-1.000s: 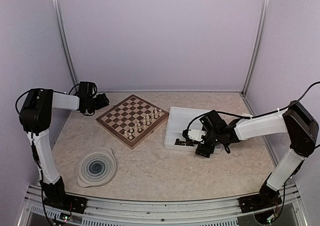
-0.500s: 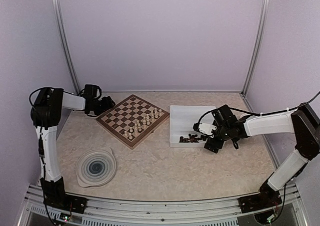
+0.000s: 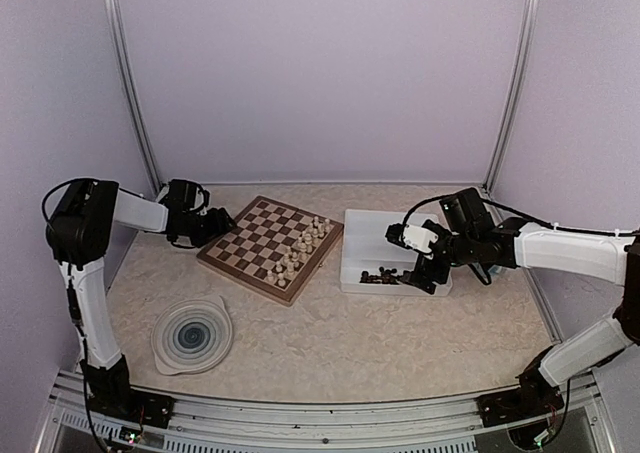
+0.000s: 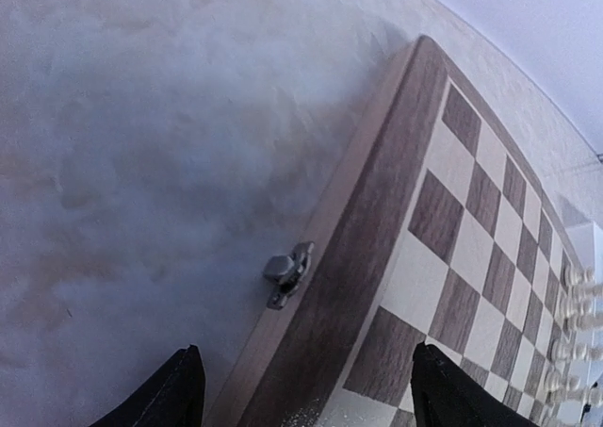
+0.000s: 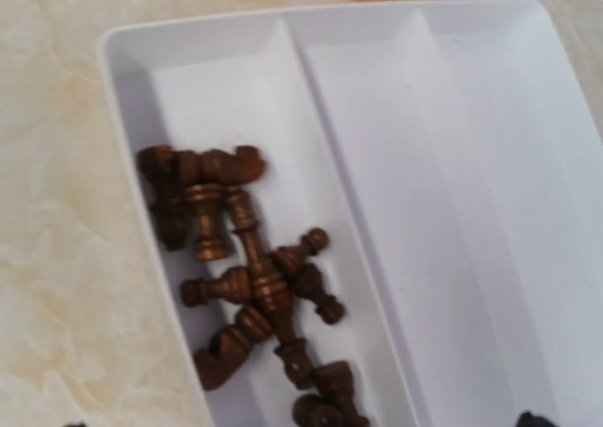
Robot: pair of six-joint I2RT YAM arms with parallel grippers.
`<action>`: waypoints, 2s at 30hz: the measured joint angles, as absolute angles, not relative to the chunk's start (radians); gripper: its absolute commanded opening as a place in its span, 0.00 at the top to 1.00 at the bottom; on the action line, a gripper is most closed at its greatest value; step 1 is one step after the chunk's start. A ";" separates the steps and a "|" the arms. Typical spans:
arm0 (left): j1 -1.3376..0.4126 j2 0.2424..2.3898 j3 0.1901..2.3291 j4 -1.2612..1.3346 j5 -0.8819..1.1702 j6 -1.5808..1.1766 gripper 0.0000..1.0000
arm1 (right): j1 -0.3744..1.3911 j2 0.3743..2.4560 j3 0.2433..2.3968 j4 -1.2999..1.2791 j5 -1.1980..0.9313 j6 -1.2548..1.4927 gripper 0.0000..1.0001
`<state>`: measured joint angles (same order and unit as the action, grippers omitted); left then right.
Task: Set up the chess pieces on the board
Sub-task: Adjust the chessboard at the center of the board.
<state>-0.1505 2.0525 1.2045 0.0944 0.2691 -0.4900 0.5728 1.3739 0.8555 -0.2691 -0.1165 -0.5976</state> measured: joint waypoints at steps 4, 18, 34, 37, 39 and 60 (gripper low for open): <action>-0.211 1.956 1.097 0.049 0.270 -0.496 0.25 | 0.573 1.376 0.854 -0.270 -0.142 -0.602 0.02; -0.413 1.721 0.893 -0.064 0.204 -0.510 0.26 | 0.573 1.426 0.851 -0.263 -0.219 -0.612 0.03; -0.424 1.707 1.230 -0.377 0.078 -0.400 0.24 | 0.573 1.406 0.850 -0.274 -0.267 -0.610 0.04; -0.393 1.750 1.352 -0.357 0.054 -0.403 0.24 | 0.573 1.392 0.850 -0.283 -0.273 -0.611 0.06; -0.376 1.819 1.455 -0.335 0.044 -0.404 0.23 | 0.573 1.391 0.850 -0.290 -0.274 -0.612 0.06; -0.305 2.583 2.211 -0.490 0.378 -0.302 0.21 | 0.581 1.336 0.851 -0.377 -0.271 -0.616 0.08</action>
<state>-0.3050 2.5828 2.2112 -0.4896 0.3779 -0.3023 0.5808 1.3365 0.8509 -0.3771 -0.2710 -0.6155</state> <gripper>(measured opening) 0.786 0.923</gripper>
